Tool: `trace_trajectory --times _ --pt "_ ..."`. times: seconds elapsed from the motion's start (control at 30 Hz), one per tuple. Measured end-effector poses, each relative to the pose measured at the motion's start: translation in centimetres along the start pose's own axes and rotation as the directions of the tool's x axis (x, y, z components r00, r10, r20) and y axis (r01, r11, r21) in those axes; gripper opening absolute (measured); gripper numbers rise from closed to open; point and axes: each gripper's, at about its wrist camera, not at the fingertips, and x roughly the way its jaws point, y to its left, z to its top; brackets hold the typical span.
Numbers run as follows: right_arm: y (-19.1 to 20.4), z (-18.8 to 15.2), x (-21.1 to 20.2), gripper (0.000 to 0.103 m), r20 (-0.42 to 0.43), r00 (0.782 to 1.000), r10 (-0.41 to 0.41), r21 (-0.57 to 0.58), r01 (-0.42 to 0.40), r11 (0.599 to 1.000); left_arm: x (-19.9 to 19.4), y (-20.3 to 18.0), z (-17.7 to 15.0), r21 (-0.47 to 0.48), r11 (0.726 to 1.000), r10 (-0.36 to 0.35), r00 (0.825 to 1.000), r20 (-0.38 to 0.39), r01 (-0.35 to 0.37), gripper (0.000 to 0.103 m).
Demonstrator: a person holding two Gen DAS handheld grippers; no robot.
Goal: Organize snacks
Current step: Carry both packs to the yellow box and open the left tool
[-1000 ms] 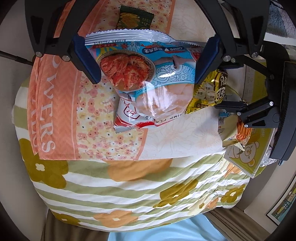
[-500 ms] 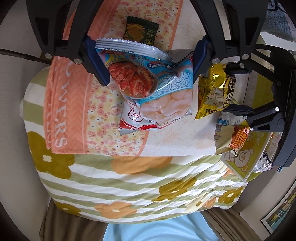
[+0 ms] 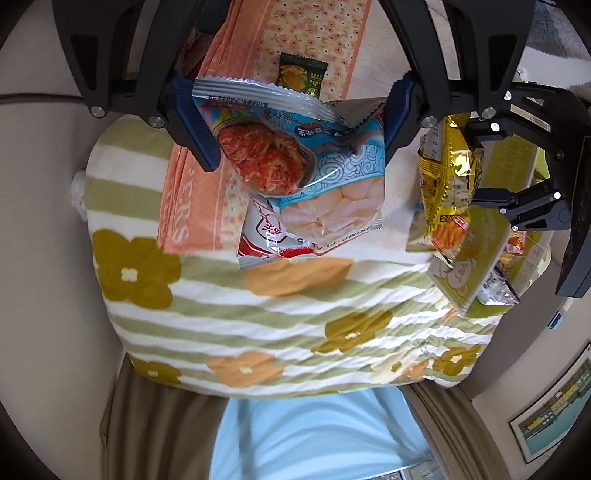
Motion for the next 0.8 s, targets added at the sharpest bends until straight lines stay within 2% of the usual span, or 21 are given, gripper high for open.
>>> trace_trajectory --times 0.2,0.43,0.6,0.8 --pt "2.8 2.3 -2.5 0.078 0.07 0.997 0.044 -0.083 -0.039 0.996 -5.8 4.2 -2.3 -0.173 0.983 0.076 0.994 0.078 -0.061 0.056" --pt "9.8 4.1 -4.2 0.078 0.148 0.981 0.123 -0.206 -0.091 0.974 -11.9 11.5 -7.6 -0.319 0.938 0.187 0.974 0.126 -0.138 0.056" --pt "15.9 4.6 -3.9 0.078 0.163 0.971 0.173 -0.236 -0.132 0.963 -13.7 17.0 -11.3 -0.357 0.92 0.215 0.97 0.113 -0.163 0.056" --pt "23.0 4.6 -1.9 0.078 0.144 0.969 0.198 -0.232 -0.162 0.959 -13.7 22.9 -14.3 -0.35 0.922 0.199 0.978 0.066 -0.164 0.056"
